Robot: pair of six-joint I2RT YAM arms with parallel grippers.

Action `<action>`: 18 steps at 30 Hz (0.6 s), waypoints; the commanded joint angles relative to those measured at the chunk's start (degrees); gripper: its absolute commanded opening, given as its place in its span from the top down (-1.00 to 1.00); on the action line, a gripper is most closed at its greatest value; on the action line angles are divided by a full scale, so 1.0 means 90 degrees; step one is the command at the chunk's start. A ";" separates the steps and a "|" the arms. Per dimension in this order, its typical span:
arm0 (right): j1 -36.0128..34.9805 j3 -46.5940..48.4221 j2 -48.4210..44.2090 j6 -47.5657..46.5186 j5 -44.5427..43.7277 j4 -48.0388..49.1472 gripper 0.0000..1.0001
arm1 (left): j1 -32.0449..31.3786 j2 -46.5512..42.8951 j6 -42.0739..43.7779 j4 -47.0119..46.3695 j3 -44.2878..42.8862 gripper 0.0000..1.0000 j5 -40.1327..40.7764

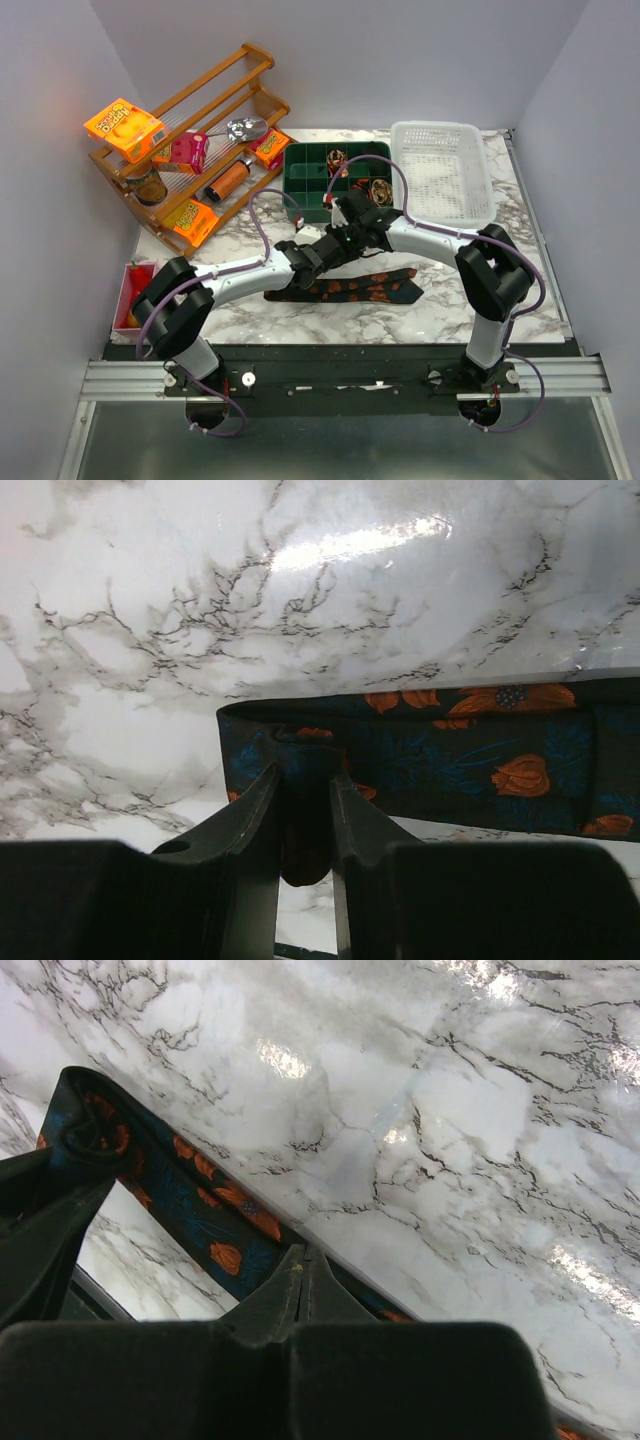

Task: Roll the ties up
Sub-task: Roll the tie at the center of the board.

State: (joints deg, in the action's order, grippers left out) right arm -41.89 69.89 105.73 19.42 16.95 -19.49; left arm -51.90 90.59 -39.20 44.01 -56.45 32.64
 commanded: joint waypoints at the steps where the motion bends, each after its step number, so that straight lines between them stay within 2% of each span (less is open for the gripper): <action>1: -0.0004 -0.0070 -0.0069 -0.0087 -0.0135 -0.0042 0.97 | -0.0102 0.0120 -0.0293 -0.0289 0.0002 0.21 -0.0228; 3: -0.0004 -0.0080 -0.0059 -0.0097 -0.0145 -0.0042 0.97 | -0.0122 0.0091 -0.0303 -0.0387 0.0070 0.11 -0.0345; 8: -0.0004 -0.0080 -0.0029 -0.0107 -0.0165 -0.0042 0.97 | -0.0151 -0.0055 -0.0420 -0.0612 0.0188 0.01 -0.0472; 18: -0.0004 -0.0051 0.0010 -0.0166 0.0020 -0.0023 0.97 | -0.0317 -0.0153 -0.0713 -0.0905 0.0422 -0.01 -0.0648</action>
State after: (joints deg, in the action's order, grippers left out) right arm -41.89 69.89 105.75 19.29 16.97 -19.49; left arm -54.04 90.30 -42.83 38.28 -54.28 28.49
